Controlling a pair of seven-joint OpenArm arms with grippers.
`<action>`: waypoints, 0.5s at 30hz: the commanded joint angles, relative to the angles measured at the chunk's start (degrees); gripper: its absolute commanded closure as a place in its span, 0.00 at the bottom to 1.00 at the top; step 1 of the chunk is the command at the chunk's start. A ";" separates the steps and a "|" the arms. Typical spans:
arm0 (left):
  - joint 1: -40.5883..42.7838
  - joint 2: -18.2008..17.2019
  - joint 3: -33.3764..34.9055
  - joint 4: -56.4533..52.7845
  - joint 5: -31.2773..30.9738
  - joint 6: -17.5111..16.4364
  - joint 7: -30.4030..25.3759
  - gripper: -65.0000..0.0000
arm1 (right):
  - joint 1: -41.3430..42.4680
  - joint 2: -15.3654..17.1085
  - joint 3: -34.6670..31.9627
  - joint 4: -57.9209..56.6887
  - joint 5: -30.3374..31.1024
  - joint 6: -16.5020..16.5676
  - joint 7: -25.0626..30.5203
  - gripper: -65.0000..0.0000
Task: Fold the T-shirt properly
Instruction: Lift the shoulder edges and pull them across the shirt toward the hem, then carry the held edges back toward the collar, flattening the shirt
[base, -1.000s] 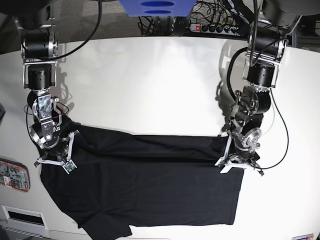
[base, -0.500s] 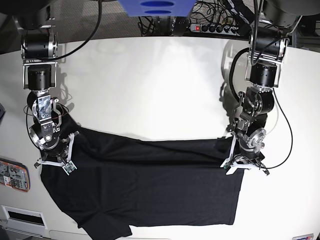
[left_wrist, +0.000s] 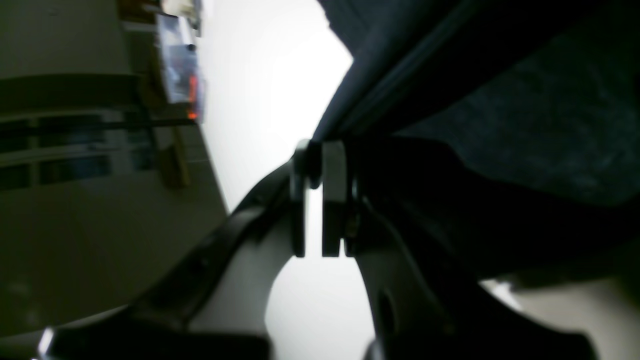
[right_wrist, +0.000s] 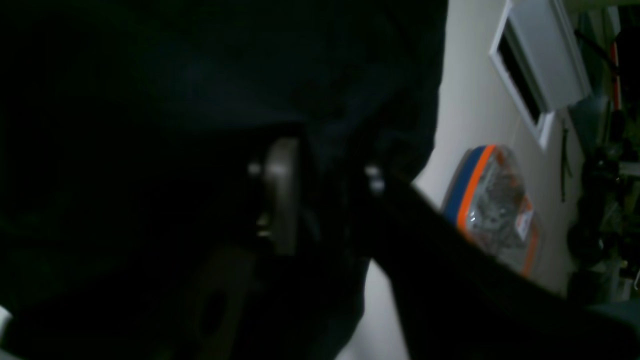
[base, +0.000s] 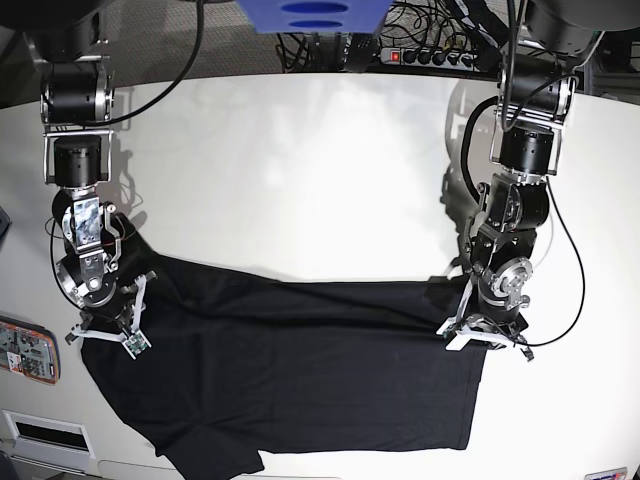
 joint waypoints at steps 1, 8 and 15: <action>-1.45 -0.27 -0.25 0.95 1.38 1.19 -0.30 1.00 | 1.83 0.97 0.45 0.90 0.13 -0.91 0.88 0.70; -1.63 0.88 -0.25 0.95 1.99 1.19 -0.38 1.00 | 1.83 0.88 0.80 0.90 0.22 -1.18 0.88 0.74; -2.33 0.88 -0.25 -1.60 2.08 1.19 -0.38 1.00 | 1.83 0.88 0.80 1.42 0.22 -4.87 0.79 0.74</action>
